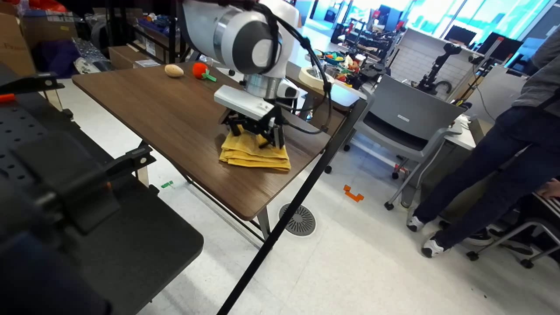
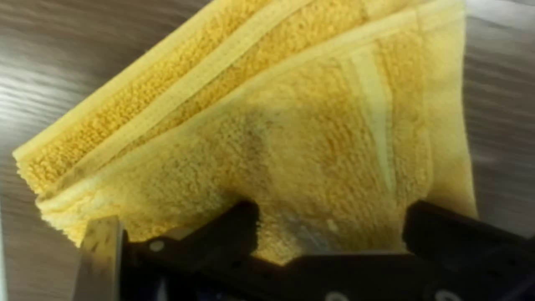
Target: Wipe the table with the towel
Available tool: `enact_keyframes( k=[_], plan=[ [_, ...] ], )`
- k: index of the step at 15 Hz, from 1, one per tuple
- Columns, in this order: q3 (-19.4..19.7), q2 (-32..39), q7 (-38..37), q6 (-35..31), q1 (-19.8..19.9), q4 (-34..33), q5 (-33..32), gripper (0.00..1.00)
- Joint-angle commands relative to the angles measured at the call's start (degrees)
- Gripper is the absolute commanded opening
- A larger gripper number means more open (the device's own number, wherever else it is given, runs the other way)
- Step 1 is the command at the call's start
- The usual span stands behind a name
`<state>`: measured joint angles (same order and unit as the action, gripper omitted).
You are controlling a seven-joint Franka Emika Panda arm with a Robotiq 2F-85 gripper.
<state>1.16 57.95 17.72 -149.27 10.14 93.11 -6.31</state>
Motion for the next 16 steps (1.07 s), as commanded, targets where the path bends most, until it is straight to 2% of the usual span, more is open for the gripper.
enact_keyframes(
  k=[1,5,13,16],
  plan=[
    [1.23,5.78,-2.88,2.16,2.26,-5.69,1.81,1.00],
    [0.22,6.22,-2.17,3.00,0.00,-4.07,0.04,1.00],
    [-1.42,-0.51,3.79,-0.31,-8.13,8.25,-9.35,1.00],
    [-1.79,-1.37,2.36,-1.20,-11.26,11.57,-11.01,1.00]
  ],
)
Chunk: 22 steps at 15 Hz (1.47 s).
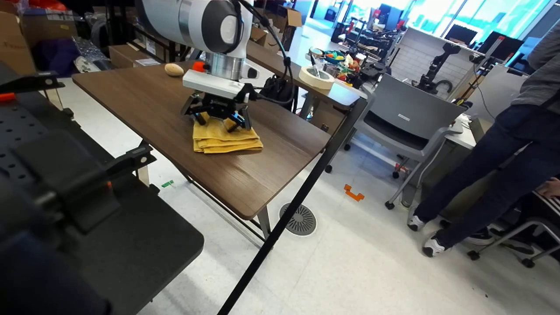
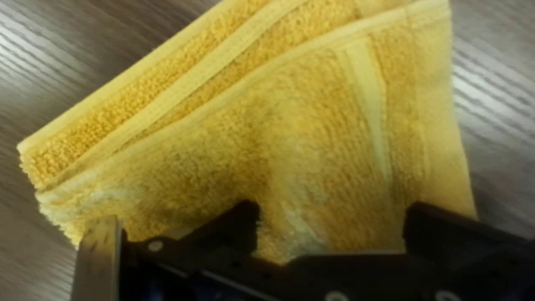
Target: Wipe the table with the towel
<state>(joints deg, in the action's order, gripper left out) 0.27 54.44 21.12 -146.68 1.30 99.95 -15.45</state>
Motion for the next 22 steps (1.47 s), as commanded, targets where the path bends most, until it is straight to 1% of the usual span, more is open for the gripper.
enact_keyframes(
  k=[1,3,8,11,12,13,14,15,18,22],
  plan=[
    [-0.69,2.38,-1.29,-3.20,-2.33,3.72,-1.53,1.00],
    [0.22,3.07,-2.61,0.16,-1.43,0.99,0.13,1.00],
    [2.86,5.32,-5.88,5.65,4.30,-4.66,5.00,1.00],
    [4.53,6.55,-6.75,9.50,8.60,-7.34,7.54,1.00],
    [4.60,6.99,-6.59,10.99,9.46,-8.17,7.97,1.00],
    [4.81,7.02,-6.46,10.76,9.81,-8.11,7.65,1.00],
    [4.04,7.85,-7.74,11.11,8.67,-9.12,7.63,1.00],
    [3.28,7.70,-7.36,11.38,8.39,-8.88,7.48,1.00],
    [1.61,5.71,-6.31,9.36,5.22,-5.28,5.47,1.00],
    [-0.13,2.75,-3.65,8.33,0.15,-0.57,0.31,1.00]
  ],
)
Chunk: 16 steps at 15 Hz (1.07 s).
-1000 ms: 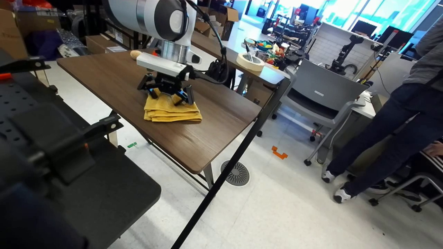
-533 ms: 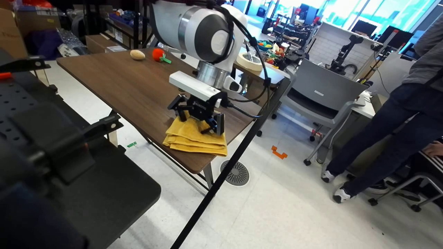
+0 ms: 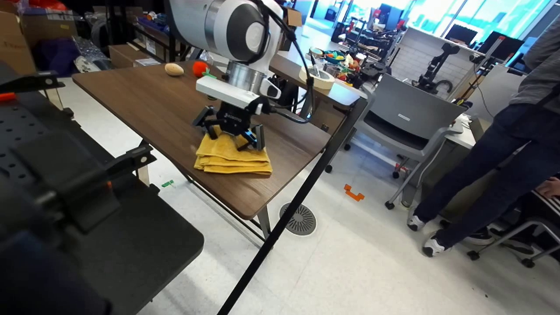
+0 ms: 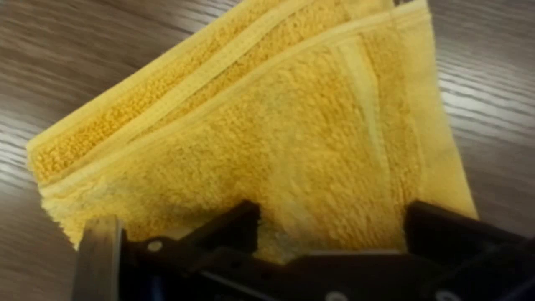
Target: Wipe the table with the towel
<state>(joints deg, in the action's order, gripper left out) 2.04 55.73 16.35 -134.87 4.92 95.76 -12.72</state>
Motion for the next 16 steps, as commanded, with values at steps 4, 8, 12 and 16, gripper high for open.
enact_keyframes(
  k=[4,8,12,16],
  plan=[
    [-3.50,0.14,0.62,-4.16,-9.47,7.52,-7.07,1.00],
    [-3.74,1.72,-1.90,-2.97,-13.01,5.25,-7.34,1.00],
    [-1.77,1.22,-4.95,-2.46,-10.22,0.91,-4.36,1.00],
    [-0.34,1.08,-5.77,-4.21,-4.53,-3.11,-0.47,1.00]
  ],
)
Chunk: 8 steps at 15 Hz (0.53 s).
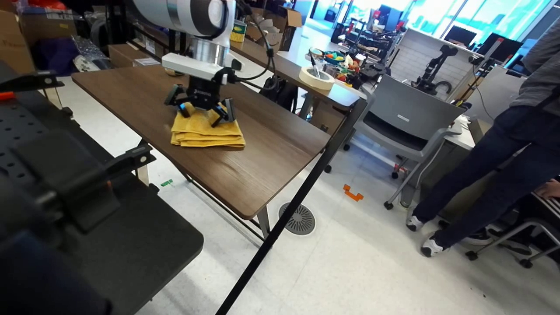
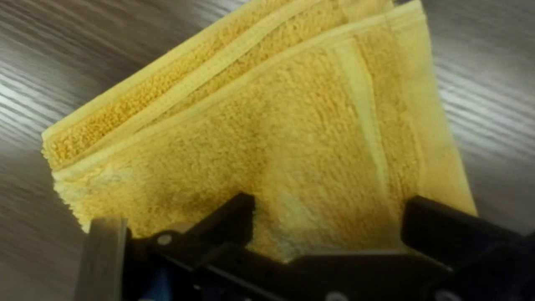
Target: Wipe the table with the towel
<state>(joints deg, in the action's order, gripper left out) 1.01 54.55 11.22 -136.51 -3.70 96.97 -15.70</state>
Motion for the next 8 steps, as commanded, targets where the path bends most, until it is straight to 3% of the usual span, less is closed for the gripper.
enact_keyframes(
  k=[1,4,8],
  plan=[
    [0.94,2.21,-1.01,-3.54,5.45,-5.05,3.55,1.00],
    [-0.51,0.67,-0.32,-6.72,9.65,-5.06,7.52,1.00],
    [-3.97,-3.67,2.54,-15.73,12.14,0.96,9.77,1.00]
  ],
)
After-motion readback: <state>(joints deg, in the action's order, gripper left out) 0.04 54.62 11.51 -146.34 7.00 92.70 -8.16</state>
